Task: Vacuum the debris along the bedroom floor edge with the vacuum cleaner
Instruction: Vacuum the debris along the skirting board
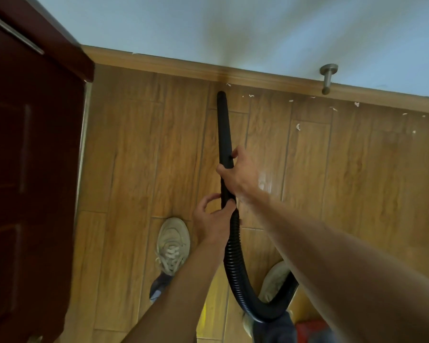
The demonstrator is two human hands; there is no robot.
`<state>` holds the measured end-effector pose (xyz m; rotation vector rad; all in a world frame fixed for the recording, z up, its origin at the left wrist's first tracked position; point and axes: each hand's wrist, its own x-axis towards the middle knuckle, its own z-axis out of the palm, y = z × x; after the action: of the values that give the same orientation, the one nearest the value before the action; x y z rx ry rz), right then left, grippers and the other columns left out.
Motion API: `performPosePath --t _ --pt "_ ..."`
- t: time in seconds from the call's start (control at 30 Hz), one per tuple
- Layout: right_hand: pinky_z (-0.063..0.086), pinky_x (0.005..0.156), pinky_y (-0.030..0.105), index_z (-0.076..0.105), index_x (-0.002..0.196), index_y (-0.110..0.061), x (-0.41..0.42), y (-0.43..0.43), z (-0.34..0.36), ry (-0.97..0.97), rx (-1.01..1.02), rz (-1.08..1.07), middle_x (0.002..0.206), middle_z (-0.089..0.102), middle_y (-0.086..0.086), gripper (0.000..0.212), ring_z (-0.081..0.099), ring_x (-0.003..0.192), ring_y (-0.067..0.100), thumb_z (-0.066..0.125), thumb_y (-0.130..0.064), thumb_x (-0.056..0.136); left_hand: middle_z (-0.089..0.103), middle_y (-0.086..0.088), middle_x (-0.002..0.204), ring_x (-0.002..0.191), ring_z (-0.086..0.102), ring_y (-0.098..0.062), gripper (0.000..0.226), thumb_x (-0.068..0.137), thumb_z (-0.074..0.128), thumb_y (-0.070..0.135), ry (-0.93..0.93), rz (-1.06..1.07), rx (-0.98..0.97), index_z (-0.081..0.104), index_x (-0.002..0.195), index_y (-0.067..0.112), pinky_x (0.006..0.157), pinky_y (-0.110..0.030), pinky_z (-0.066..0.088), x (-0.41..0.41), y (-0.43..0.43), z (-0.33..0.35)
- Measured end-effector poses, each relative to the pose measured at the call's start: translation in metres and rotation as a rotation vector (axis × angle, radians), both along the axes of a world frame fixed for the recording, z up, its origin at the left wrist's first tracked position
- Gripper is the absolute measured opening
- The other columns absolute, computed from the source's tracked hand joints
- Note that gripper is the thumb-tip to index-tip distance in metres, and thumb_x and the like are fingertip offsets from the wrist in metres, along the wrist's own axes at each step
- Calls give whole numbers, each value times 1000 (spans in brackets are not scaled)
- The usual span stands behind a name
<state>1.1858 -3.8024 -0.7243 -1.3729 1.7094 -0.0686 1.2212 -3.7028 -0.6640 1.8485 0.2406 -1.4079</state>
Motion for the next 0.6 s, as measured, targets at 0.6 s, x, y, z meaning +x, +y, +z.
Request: performPosePath --t 0.6 --pt "52 57 31 43 99 -21 -45 6 9 -8 1 -166 91 66 4 30 67 76 22 70 -23 85 73 -14 67 53 64 -25 22 77 82 17 -24 -163 26 69 94 23 51 -34 53 -29 3 1"
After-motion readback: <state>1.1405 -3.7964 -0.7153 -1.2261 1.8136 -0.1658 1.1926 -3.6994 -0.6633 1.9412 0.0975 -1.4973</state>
